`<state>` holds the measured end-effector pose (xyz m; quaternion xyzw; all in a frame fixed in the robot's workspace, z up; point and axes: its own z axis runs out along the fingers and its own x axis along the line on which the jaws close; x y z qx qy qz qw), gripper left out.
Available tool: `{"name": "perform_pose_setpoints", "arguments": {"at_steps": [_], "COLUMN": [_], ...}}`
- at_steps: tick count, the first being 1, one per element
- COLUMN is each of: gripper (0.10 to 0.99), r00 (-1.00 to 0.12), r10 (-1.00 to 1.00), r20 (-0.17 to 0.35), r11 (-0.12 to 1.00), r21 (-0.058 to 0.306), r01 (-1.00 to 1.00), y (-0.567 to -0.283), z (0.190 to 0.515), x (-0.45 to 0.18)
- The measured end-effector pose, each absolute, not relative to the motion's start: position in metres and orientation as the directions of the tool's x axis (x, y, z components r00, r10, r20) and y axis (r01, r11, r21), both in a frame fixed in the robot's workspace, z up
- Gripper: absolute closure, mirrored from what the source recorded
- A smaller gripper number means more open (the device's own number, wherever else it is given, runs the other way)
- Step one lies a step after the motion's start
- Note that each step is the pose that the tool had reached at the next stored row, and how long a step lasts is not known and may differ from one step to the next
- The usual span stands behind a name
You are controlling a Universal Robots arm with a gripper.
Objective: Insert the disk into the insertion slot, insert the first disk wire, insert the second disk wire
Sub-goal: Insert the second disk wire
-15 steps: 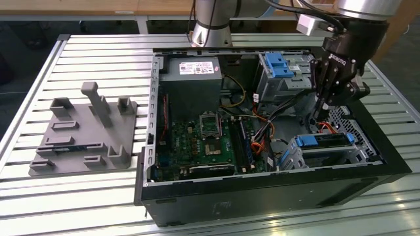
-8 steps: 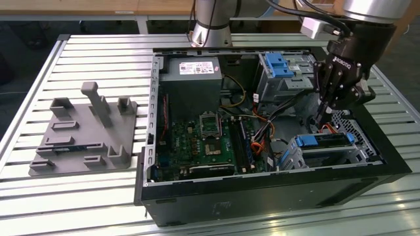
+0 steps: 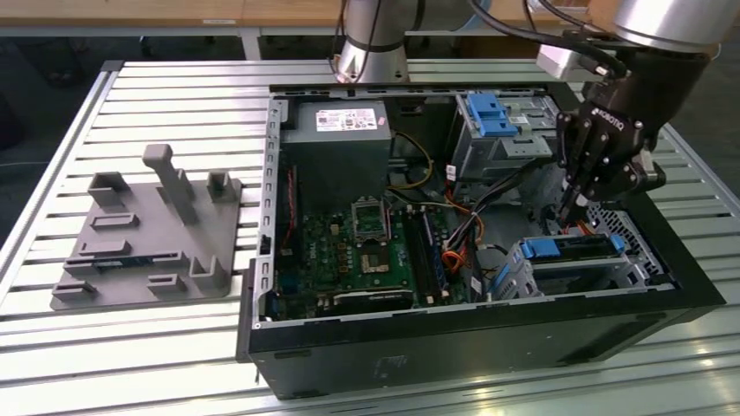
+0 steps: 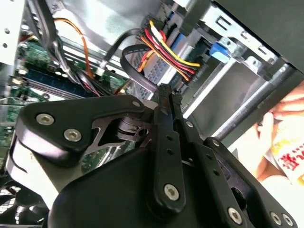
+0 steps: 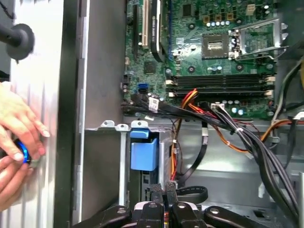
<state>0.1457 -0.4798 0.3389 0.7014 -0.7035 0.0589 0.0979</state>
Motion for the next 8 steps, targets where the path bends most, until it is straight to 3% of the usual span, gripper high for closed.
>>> {"name": "perform_pose_setpoints", "arguments": {"at_steps": [8], "gripper": [0.941], "r00": [0.003], "r10": [-0.991], "r20": [0.132], "r11": [0.004], "r21": [0.056], "r01": [-0.998], "y": [-0.4868], "z": [0.3389], "x": [0.1484]}}
